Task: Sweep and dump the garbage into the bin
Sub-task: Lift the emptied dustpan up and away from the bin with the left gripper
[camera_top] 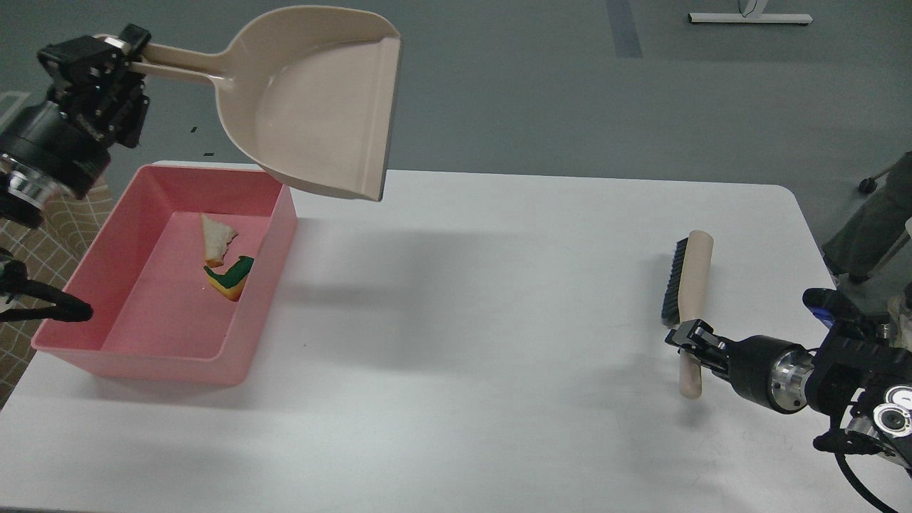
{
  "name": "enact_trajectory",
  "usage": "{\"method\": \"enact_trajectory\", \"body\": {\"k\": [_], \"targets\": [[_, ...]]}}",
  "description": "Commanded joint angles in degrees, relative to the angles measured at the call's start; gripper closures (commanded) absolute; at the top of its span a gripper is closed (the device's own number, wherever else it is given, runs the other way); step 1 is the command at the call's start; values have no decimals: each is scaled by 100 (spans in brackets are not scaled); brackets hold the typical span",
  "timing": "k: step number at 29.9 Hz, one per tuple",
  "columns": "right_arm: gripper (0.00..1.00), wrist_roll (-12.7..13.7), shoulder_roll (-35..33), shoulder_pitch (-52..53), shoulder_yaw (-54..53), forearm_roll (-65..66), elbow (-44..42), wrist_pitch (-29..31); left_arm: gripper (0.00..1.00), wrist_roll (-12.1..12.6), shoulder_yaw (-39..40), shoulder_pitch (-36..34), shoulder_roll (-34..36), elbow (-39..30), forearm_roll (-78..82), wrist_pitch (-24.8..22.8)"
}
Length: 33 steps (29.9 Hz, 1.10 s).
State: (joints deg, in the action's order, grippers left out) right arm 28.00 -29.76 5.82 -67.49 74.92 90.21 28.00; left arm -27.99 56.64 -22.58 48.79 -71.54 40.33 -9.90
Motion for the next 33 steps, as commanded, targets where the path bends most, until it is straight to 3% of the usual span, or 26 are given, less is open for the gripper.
{"method": "enact_trajectory", "body": {"k": [1,13,24,33], "targets": [[91,0,-73,85,-19,-153,6,0,100,-1,-39,34,-527,-62,544,137],[91,0,-135,209,-19,-162,-56,0,100,-1,-329,105,-1758,-106,1652,286],[90,0,-170,332,-19,-162,15,0,100,-1,-1357,-1,-1794,61,1803,1306],[90,0,-320,473,42,-162,32,0,100,-1,-1805,52,-1943,263,1785,1579]]}}
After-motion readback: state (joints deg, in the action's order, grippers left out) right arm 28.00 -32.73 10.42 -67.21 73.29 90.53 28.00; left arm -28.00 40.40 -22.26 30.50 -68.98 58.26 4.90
